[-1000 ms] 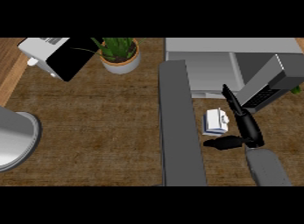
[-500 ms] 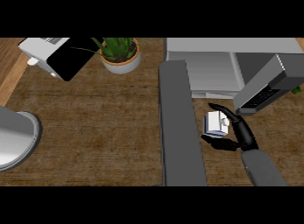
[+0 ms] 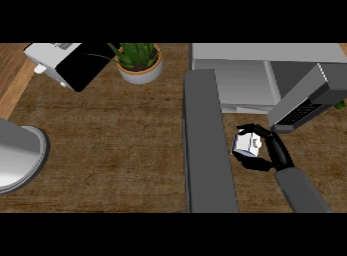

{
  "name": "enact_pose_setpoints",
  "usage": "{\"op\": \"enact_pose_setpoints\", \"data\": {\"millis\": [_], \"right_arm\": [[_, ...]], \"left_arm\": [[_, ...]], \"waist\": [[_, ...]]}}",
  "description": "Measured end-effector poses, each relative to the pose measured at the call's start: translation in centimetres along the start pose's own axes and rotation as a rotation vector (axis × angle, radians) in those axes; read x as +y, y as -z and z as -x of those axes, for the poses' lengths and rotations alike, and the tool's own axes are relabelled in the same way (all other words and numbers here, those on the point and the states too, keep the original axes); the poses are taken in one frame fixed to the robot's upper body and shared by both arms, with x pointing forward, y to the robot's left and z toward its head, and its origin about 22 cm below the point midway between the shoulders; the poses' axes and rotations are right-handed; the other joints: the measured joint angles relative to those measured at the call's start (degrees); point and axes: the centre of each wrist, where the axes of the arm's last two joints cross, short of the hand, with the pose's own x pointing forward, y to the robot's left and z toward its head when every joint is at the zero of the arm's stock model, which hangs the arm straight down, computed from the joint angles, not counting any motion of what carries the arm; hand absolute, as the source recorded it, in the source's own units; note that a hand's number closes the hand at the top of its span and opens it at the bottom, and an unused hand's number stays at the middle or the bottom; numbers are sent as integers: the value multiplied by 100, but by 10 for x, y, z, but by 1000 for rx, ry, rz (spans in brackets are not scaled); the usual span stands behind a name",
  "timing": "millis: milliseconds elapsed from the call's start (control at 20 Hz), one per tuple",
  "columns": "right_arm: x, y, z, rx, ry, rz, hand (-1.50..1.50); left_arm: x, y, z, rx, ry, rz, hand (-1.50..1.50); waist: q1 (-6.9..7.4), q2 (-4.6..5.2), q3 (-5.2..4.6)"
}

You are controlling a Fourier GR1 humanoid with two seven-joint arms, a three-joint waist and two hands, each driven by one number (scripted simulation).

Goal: Pick up the milk, place it into the microwave and close the microwave

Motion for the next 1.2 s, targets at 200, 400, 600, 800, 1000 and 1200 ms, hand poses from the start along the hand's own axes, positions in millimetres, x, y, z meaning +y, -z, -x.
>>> {"op": "enact_pose_setpoints", "data": {"millis": [200, 400, 600, 800, 1000, 1200], "right_arm": [[-4, 1, 4, 6, -34, -7, 150], [-1, 6, 3, -7, -55, -4, 150], [-12, -1, 9, 8, -51, 50, 150], [-18, 1, 10, 14, -33, 96, 150], [-13, 3, 8, -15, -4, 95, 150], [-8, 15, 2, -67, 54, 61, 150]], "left_arm": [[1, -1, -3, -3, -4, 10, -150], [3, -1, 0, -2, -11, 11, -150], [8, -3, -1, 2, -17, 11, -150], [11, -5, 0, 1, -23, 13, -150], [14, -5, -2, 6, -28, 9, -150], [17, -3, 0, 5, -31, -1, -150]], "waist": [[60, 10, 3], [61, 13, -2], [59, 14, 9], [72, 29, 11], [46, 27, 8], [-16, 23, 9]]}}
